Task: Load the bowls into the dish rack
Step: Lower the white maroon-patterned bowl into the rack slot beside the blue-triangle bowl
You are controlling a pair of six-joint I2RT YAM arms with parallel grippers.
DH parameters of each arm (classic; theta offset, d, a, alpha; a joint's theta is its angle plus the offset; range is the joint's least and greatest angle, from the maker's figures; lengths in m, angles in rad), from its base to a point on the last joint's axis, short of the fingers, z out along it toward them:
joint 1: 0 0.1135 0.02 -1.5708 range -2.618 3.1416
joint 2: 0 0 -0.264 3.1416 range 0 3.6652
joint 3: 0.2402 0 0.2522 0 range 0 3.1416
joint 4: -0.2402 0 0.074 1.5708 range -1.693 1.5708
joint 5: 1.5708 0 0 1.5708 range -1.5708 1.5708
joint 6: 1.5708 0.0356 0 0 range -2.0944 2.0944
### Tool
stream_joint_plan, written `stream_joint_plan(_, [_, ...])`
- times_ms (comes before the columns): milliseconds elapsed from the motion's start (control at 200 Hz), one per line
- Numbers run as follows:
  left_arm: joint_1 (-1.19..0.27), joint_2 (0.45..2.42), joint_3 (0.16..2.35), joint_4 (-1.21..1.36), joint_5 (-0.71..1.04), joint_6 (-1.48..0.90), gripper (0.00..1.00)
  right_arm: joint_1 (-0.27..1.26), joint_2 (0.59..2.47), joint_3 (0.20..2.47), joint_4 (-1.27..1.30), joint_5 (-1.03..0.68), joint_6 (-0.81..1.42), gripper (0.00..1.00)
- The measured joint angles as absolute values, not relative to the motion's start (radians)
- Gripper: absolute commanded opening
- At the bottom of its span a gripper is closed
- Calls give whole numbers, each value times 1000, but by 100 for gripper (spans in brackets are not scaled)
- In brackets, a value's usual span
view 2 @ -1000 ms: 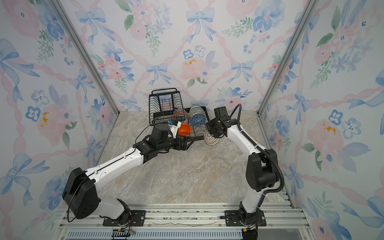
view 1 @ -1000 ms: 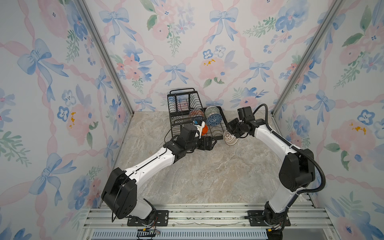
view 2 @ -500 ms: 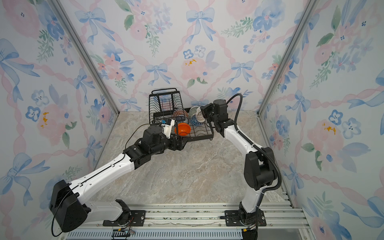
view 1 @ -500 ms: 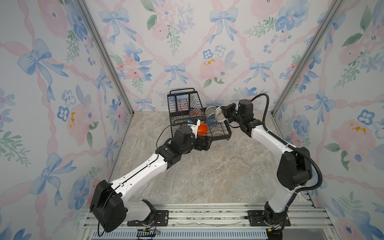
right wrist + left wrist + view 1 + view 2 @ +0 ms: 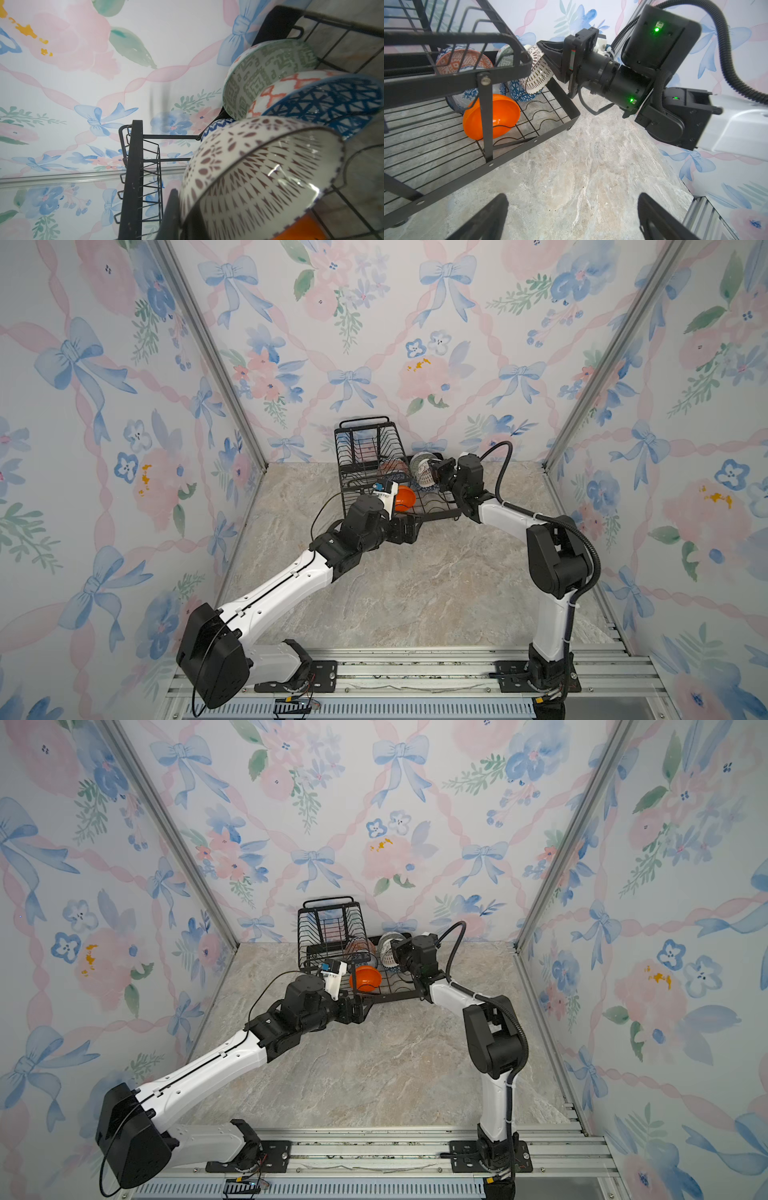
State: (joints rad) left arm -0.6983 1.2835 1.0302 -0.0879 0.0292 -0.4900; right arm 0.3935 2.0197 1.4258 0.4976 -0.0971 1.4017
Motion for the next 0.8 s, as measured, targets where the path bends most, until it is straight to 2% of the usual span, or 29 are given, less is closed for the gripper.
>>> stream_joint_plan(800, [-706,1306,1049,-130,34,-490,98,393,2104,1301,686,-91,1454,0])
